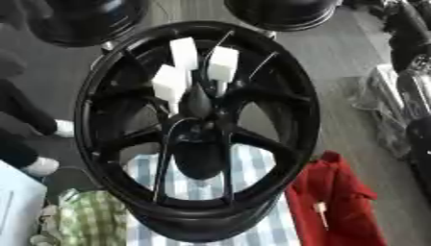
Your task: Pull the pin out of the wheel hub.
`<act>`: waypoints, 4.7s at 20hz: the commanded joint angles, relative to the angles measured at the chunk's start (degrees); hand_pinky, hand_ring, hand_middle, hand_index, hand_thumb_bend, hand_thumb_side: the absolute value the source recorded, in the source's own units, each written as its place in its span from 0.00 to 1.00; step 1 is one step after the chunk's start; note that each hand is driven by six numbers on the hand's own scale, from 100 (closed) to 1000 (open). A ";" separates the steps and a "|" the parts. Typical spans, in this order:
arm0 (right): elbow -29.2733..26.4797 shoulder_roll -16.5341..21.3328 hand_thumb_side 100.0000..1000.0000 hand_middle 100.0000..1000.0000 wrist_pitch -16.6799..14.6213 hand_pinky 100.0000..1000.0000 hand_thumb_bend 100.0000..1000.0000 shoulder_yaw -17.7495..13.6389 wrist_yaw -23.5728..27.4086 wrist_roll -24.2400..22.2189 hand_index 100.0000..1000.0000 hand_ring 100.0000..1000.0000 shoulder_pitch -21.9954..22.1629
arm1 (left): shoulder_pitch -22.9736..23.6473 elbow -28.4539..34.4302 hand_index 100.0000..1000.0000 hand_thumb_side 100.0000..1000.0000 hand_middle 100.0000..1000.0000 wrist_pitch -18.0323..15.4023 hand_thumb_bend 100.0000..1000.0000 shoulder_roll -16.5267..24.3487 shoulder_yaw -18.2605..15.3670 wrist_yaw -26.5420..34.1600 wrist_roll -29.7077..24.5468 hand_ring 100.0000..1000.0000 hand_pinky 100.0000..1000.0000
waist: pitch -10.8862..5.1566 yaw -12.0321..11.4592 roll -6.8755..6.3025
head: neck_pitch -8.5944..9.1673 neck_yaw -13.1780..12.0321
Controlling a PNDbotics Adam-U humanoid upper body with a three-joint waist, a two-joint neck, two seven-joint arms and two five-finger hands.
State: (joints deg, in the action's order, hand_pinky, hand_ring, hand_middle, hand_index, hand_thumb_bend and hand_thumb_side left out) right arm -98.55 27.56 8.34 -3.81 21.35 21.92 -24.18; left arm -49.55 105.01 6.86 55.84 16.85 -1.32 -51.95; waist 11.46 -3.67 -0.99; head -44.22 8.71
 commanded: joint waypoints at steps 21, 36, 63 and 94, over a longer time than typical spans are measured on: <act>-0.30 1.10 0.35 0.75 0.37 0.86 0.39 0.44 -0.41 -0.76 0.77 0.69 -0.71 | -6.99 3.59 0.82 0.53 0.76 12.15 0.54 -4.77 7.37 -2.26 12.42 0.74 0.72 | -1.03 0.26 -0.37 | 0.10 -0.21; -0.08 0.44 0.35 0.75 0.59 0.86 0.39 0.84 -0.42 -1.16 0.76 0.69 -0.75 | -12.28 -3.00 0.82 0.33 0.79 5.97 0.57 -11.51 13.42 -11.11 5.55 0.70 0.69 | -1.15 0.53 -0.68 | 0.10 -0.33; 0.01 -0.25 0.36 0.75 0.80 0.86 0.37 0.96 -0.43 -1.25 0.76 0.69 -0.42 | -10.76 -3.69 0.73 0.13 0.69 13.38 0.33 -13.96 17.02 -13.56 20.24 0.65 0.63 | -0.44 0.90 -1.04 | 0.10 -0.80; -0.07 -1.03 0.37 0.75 1.11 0.86 0.36 1.16 -0.40 -1.36 0.76 0.70 -1.02 | -10.29 -9.74 0.72 0.00 0.72 1.84 0.25 -18.44 17.76 -18.11 15.75 0.69 0.65 | 2.30 1.52 -0.30 | 0.10 -1.91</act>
State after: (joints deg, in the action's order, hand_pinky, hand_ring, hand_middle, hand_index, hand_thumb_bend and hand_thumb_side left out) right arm -98.03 25.87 9.50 -2.42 21.33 20.66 -24.25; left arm -58.76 95.17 8.96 36.96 34.83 -18.76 -36.19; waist 14.54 -2.19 -1.50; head -44.22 6.73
